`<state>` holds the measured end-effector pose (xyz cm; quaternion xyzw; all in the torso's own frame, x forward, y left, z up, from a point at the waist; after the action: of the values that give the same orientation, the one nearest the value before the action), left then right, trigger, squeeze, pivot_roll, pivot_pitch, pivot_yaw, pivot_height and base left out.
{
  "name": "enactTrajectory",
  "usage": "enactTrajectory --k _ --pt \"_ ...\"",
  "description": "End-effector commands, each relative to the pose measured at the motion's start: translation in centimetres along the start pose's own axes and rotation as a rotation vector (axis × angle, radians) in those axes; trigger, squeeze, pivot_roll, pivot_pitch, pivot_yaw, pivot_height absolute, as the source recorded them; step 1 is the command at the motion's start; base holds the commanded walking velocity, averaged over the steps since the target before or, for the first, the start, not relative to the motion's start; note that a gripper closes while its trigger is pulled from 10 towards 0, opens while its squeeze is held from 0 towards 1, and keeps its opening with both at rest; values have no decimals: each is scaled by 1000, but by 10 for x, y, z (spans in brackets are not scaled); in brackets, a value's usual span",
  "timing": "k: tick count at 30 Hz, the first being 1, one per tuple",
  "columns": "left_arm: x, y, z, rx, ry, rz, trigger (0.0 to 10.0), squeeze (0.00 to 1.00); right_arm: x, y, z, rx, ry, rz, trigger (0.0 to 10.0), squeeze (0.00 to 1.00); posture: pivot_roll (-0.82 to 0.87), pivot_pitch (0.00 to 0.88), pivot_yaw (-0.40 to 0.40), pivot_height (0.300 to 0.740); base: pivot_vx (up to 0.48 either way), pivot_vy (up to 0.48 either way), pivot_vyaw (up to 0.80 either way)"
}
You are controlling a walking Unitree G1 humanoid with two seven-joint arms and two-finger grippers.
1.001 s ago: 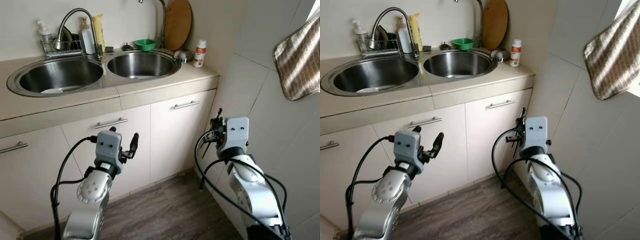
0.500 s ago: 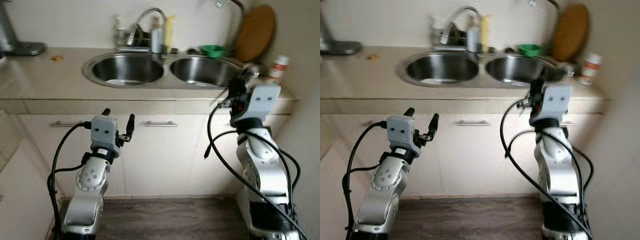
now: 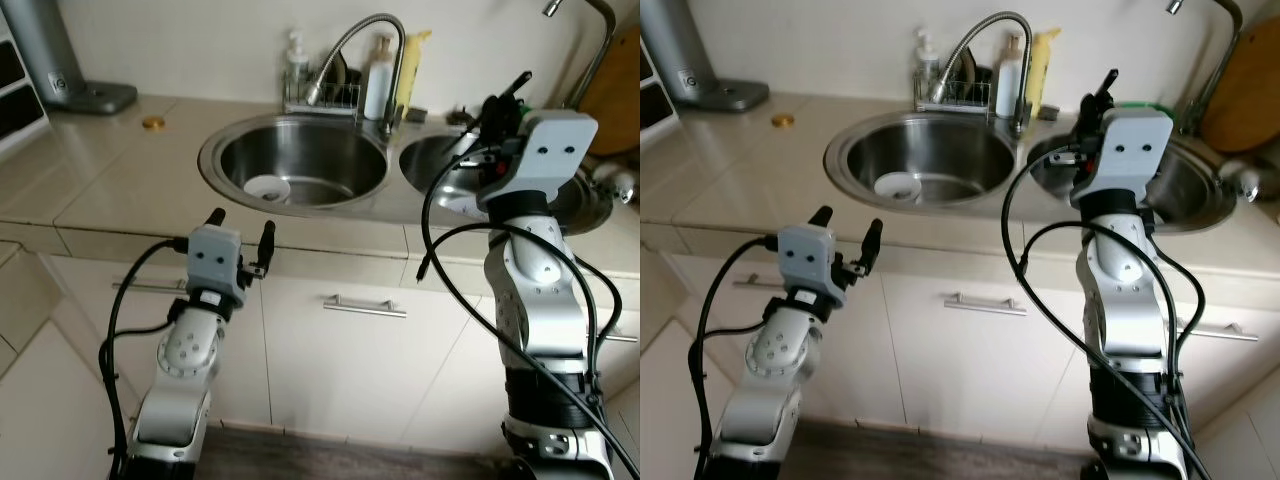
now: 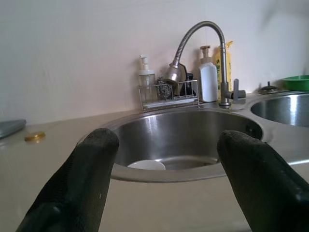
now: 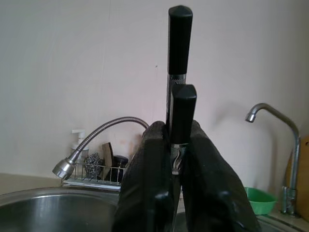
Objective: Kitchen organization
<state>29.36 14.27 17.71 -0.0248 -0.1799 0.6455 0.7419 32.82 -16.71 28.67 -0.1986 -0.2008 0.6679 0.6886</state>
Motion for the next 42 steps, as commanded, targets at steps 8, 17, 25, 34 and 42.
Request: enactTrajectory --k 8,17,25,34,42 --pt "3 1 1 -5 -22 5 10000 0 -5 -1 -5 16 14 -49 10000 0 25 0 -42 740 390 0 -700" --pt "-1 1 1 -9 -11 -6 10000 0 -5 -10 -26 103 12 -32 10000 0 32 0 -45 740 69 0 0" --pt "-6 0 1 -9 -5 -11 10000 0 5 -21 -77 303 129 19 10000 0 46 0 -47 740 0 0 0" --pt "-8 4 -2 2 -6 -14 10000 0 -2 -16 -109 480 66 -27 10000 1000 61 0 -55 740 0 0 0" --pt "-13 5 -5 10 -3 -26 10000 0 -3 -21 -101 404 31 -27 10000 1000 51 0 -48 740 0 0 0"
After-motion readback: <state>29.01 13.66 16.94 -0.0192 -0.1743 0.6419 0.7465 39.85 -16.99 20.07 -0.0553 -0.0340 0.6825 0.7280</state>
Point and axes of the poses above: a point about 5 cm out from each wrist's last joint towards the gripper, its own y axis pointing back from the gripper into the wrist, its own z axis along the axis of the wrist's last joint, x = y × z, the point moved 1 cm from there along -y, pointing out of the wrist towards the gripper, and after that the axes turned 4 degrees about -y, right-handed, at the moved point
